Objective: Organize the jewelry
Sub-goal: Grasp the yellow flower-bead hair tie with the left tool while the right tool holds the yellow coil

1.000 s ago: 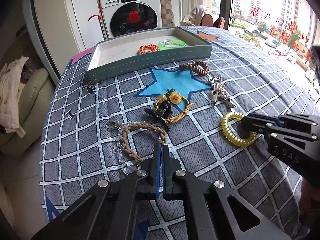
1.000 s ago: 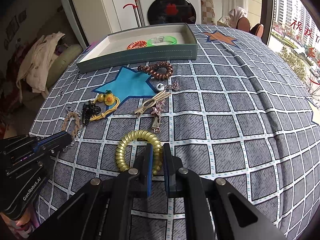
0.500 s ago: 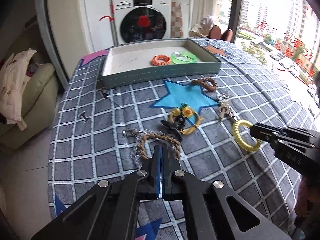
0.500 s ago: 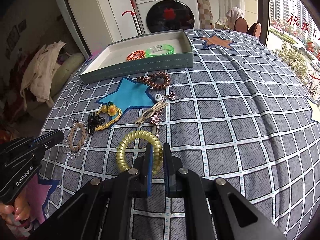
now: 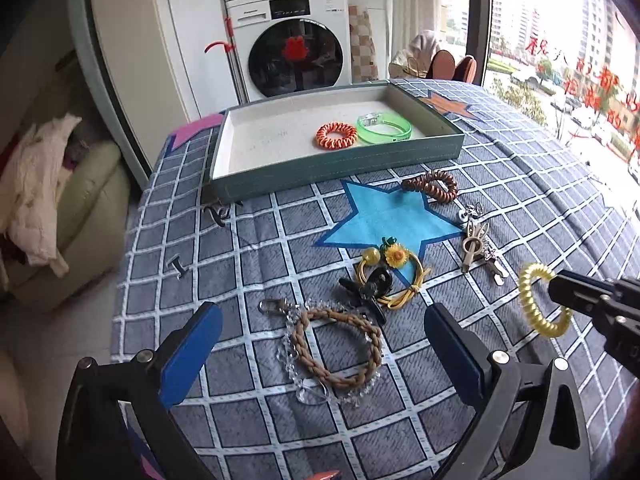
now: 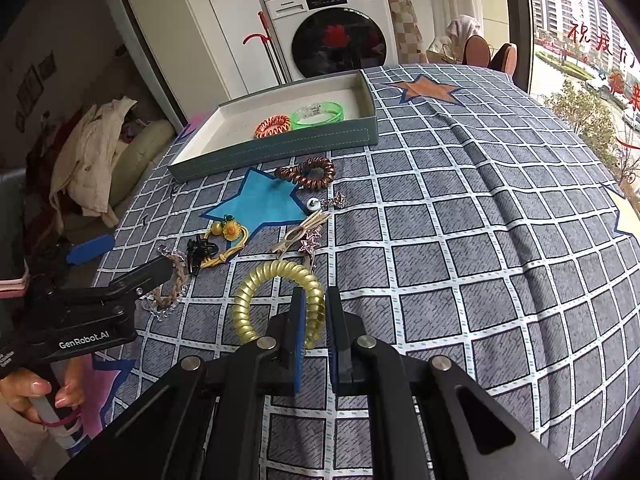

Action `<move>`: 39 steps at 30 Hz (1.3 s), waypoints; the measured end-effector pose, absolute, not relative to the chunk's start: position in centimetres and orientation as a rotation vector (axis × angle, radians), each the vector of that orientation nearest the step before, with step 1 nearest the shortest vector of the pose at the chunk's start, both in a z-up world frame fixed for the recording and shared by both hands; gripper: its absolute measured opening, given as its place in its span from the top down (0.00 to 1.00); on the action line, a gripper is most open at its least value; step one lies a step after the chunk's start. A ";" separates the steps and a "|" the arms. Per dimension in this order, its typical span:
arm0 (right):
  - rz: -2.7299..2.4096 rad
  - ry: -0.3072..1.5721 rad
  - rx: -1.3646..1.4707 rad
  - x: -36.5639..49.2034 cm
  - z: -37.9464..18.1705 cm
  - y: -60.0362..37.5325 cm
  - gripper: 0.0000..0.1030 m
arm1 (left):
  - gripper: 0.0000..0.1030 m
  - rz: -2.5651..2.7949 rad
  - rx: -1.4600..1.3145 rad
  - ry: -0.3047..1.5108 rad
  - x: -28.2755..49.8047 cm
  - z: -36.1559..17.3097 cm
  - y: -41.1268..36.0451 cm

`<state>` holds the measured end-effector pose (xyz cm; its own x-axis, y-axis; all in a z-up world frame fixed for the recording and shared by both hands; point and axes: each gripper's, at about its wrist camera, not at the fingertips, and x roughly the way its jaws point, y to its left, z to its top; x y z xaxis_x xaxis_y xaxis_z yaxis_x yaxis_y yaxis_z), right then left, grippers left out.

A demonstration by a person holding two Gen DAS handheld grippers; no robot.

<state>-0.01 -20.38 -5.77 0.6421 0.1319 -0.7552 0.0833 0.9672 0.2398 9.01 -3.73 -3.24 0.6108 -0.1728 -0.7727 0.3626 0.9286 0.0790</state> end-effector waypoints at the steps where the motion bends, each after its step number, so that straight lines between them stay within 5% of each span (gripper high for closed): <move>1: 0.027 0.874 0.266 0.0 -5.7 -20.5 0.90 | 0.00 -0.311 0.255 0.857 9.3 -3.3 -4.1; 30: -0.012 0.850 0.349 -1.1 -5.6 -24.0 0.90 | 0.07 -0.489 0.367 1.062 14.7 -6.3 -9.8; 33: -0.013 0.846 0.351 -1.1 -5.4 -24.1 0.90 | 0.13 -0.509 0.317 1.092 15.2 -6.5 -9.2; 36: -0.012 0.846 0.358 -1.0 -5.4 -24.2 0.90 | 0.30 -0.521 0.304 1.091 15.4 -6.3 -9.1; 38: -0.011 0.847 0.359 -0.9 -5.4 -24.2 0.90 | 0.62 -0.548 0.320 1.084 15.2 -6.1 -9.4; 39: -0.011 0.848 0.359 -0.9 -5.4 -24.1 0.90 | 0.67 -0.558 0.326 1.085 15.1 -6.1 -9.6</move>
